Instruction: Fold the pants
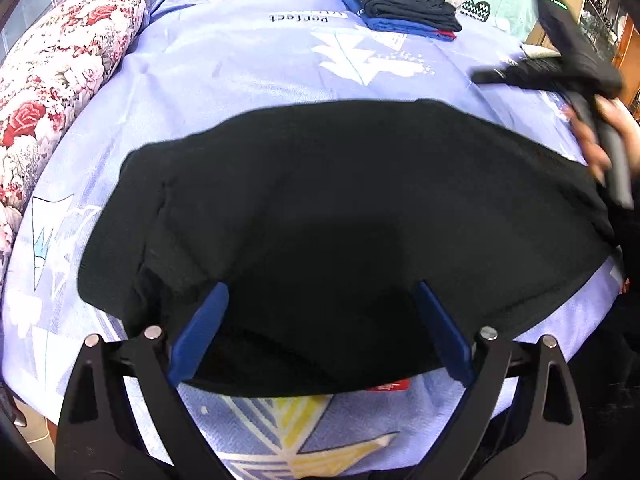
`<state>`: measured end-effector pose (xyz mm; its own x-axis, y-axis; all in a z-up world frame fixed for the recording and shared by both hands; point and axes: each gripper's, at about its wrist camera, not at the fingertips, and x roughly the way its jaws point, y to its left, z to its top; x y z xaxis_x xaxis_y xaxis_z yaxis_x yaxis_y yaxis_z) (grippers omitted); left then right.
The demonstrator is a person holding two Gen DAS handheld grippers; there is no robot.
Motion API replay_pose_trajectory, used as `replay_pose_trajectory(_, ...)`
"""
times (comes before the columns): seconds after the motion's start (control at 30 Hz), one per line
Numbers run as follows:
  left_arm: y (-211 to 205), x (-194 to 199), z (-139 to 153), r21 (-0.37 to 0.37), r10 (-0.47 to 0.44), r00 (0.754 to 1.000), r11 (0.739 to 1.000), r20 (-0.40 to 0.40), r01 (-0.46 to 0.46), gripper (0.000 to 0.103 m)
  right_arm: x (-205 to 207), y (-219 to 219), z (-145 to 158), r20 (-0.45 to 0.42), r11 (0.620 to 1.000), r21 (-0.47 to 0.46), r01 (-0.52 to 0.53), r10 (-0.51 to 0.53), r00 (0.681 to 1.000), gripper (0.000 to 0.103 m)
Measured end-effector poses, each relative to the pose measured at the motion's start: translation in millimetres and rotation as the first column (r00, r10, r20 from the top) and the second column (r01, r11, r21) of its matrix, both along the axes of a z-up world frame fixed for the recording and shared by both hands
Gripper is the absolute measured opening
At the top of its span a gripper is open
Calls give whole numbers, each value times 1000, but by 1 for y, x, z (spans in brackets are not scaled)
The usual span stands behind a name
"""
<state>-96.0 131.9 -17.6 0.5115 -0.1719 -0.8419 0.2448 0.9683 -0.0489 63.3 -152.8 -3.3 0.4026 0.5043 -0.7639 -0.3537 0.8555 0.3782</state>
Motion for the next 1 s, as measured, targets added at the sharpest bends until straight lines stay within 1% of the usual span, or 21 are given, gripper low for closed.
replay_pose_trajectory(0.03,-1,-1,5,-20,-10,1000,1000,12,11,95,-16,1,0,-12,999,8,-39,39,999,14)
replay_pose_trajectory(0.07,-4,-4,12,-45,-27,999,999,34,29,95,-34,2,-3,-22,998,-7,-63,63,998,21)
replay_pose_trajectory(0.1,-10,-9,21,-75,-56,996,995,69,61,95,-46,2,-12,-35,997,-40,-61,60,998,26)
replay_pose_trajectory(0.13,-16,-11,26,-92,-84,992,991,92,93,97,-51,0,-25,-65,997,-69,-44,39,997,34)
replay_pose_trajectory(0.17,-25,-10,26,-92,-112,989,988,100,121,98,-52,-1,-40,-104,996,-85,-23,14,994,36)
replay_pose_trajectory(0.2,-33,-7,23,-85,-129,987,987,93,137,98,-52,-8,-46,-105,998,-58,-7,1,995,35)
replay_pose_trajectory(0.23,-41,-2,17,-72,-141,987,987,74,146,98,-53,-16,-46,-88,999,-27,19,-21,996,32)
replay_pose_trajectory(0.3,-54,10,4,-71,-143,989,987,28,145,98,-60,-40,-34,-60,993,-18,118,-119,991,32)
replay_pose_trajectory(0.33,-58,14,2,-90,-146,989,985,21,148,98,-68,-53,-22,-18,990,7,139,-139,990,32)
replay_pose_trajectory(0.4,-68,20,2,-133,-156,987,978,40,160,98,-95,-91,4,80,975,-5,223,-222,972,33)
replay_pose_trajectory(0.43,-71,22,3,-142,-157,986,976,52,163,98,-109,-113,14,117,960,-14,279,-276,954,35)
replay_pose_trajectory(0.5,-79,29,4,-183,-156,984,969,83,169,98,-145,-173,32,176,901,-42,432,-419,891,38)
replay_pose_trajectory(0.53,-83,31,4,-201,-156,984,965,86,170,98,-162,-200,37,188,861,-59,505,-488,852,39)
replay_pose_trajectory(0.57,-86,35,1,-230,-155,984,958,85,171,98,-184,-235,41,183,805,-64,590,-572,800,41)
replay_pose_trajectory(0.6,-89,38,-1,-245,-157,984,954,79,172,98,-206,-268,41,160,745,-57,664,-650,743,42)
replay_pose_trajectory(0.63,-94,39,-5,-256,-160,985,951,68,172,98,-220,-288,40,140,707,-46,706,-695,705,43)
replay_pose_trajectory(0.7,-99,46,-15,-255,-160,986,953,39,165,98,-259,-335,33,84,611,-16,792,-788,609,43)
replay_pose_trajectory(0.77,-99,49,-16,-264,-160,987,951,29,162,98,-284,-365,21,15,552,31,833,-834,552,43)
replay_pose_trajectory(0.87,-97,51,-18,-280,-152,988,948,16,150,98,-289,-378,3,-67,529,99,843,-841,536,43)
replay_pose_trajectory(0.97,-95,48,-18,-281,-145,989,949,22,145,98,-274,-377,-16,-143,543,155,825,-814,563,43)
replay_pose_trajectory(1.0,-94,47,-18,-284,-143,989,948,23,143,98,-268,-377,-20,-152,552,152,820,-807,571,43)
